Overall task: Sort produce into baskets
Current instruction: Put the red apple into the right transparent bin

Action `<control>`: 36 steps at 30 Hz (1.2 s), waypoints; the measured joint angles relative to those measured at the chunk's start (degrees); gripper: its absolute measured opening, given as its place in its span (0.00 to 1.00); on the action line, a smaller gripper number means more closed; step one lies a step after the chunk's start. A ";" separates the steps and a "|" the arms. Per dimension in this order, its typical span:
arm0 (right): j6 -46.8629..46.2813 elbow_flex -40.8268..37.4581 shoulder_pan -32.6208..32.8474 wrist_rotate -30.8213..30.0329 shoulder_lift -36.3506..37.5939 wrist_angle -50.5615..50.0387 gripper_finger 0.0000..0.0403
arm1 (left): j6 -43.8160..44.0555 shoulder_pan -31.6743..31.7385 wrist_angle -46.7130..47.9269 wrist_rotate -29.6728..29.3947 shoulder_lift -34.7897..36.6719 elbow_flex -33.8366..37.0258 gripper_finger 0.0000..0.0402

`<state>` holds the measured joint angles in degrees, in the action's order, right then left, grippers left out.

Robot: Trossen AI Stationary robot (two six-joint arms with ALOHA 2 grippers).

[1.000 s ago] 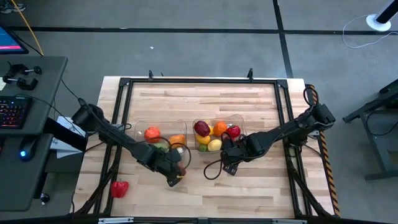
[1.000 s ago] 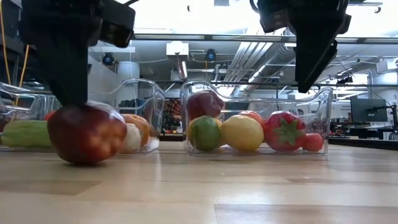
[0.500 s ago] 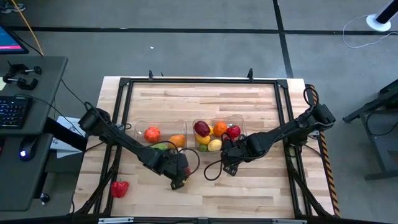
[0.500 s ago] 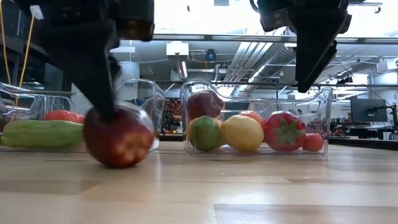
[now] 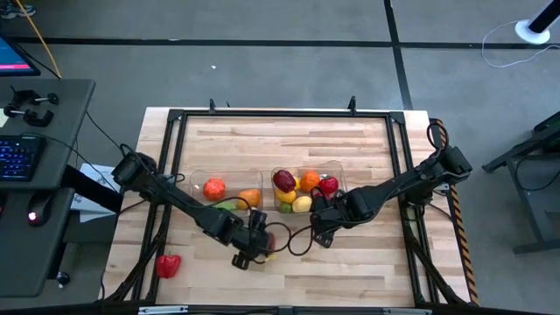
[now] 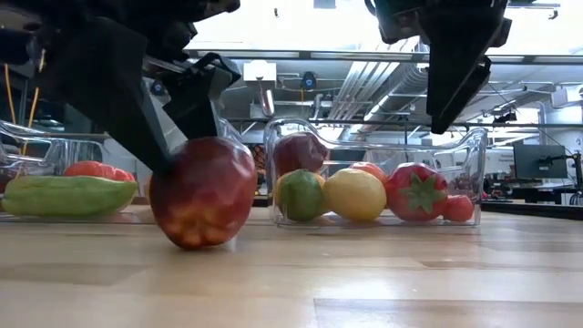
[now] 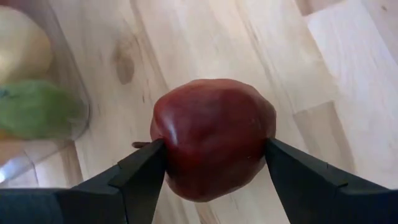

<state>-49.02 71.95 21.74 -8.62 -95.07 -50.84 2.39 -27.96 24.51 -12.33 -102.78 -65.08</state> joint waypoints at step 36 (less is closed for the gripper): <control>28.19 -0.03 4.38 4.17 -4.63 21.42 0.66 | 12.43 0.67 7.59 4.29 5.86 -0.02 0.00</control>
<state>-20.83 71.92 26.11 -4.45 -99.70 -29.42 14.83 -27.29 32.09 -8.04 -96.92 -65.10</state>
